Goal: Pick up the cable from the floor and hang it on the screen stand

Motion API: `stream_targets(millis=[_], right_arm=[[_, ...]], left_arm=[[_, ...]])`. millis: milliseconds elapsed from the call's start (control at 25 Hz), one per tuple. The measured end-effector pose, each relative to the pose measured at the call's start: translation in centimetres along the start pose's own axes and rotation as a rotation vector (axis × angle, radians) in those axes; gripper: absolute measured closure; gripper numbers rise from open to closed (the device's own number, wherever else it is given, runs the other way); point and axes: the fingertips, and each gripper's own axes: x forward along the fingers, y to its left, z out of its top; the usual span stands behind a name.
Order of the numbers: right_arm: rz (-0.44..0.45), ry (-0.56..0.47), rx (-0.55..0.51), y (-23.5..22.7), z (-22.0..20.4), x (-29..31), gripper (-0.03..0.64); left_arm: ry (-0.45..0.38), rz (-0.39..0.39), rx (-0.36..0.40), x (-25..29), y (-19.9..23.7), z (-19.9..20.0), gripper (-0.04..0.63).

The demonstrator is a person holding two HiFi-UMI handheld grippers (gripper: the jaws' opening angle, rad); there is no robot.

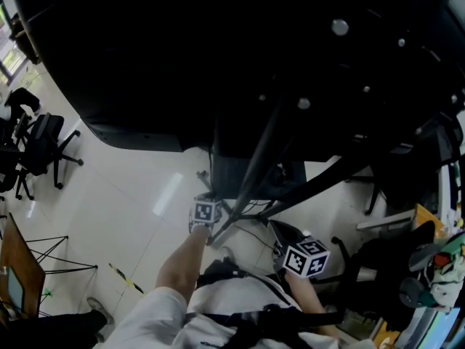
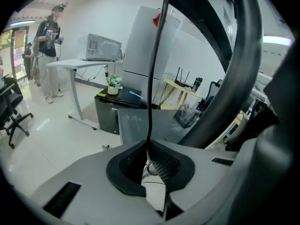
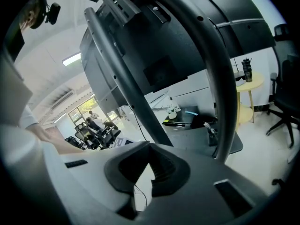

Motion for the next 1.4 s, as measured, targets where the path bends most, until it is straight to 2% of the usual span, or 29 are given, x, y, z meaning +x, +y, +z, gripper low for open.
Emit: stream_targets(millis=[240,560,640,800,880,1080,1400], right_arm=[[0.029,0.039,-0.033,-0.2,-1.5,-2.2,0.607],[0.065,0.074,-0.075,-2.9,-2.9,-8.1,0.607],[0.074,0.072,-0.083,-4.2,-3.3,-9.9,0.607],[0.074,0.056,-0.09,-7.0,-4.4,-13.9,0.607],[0.081,0.046,-0.11,-8.1,-4.7,-15.9,0.607],[0.114,0.007,-0.165,-10.1,-5.0,-20.7,0.607],[0.14,-0.019,-0.132,-11.5,-5.8,-24.0,0.607]], left_arm=[[-0.052,-0.06,-0.013,-3.5,-4.2,-1.9,0.58],[-0.193,-0.142,-0.04,-10.5,-15.6,-1.0,0.581],[-0.213,-0.165,-0.016,-12.4,-19.3,0.0,0.581],[-0.272,-0.215,0.096,-16.4,-27.1,3.0,0.581],[-0.293,-0.226,0.129,-18.2,-30.4,4.1,0.58],[-0.342,-0.213,0.156,-22.2,-36.3,5.6,0.581],[-0.442,-0.145,0.212,-30.7,-39.9,10.1,0.581]])
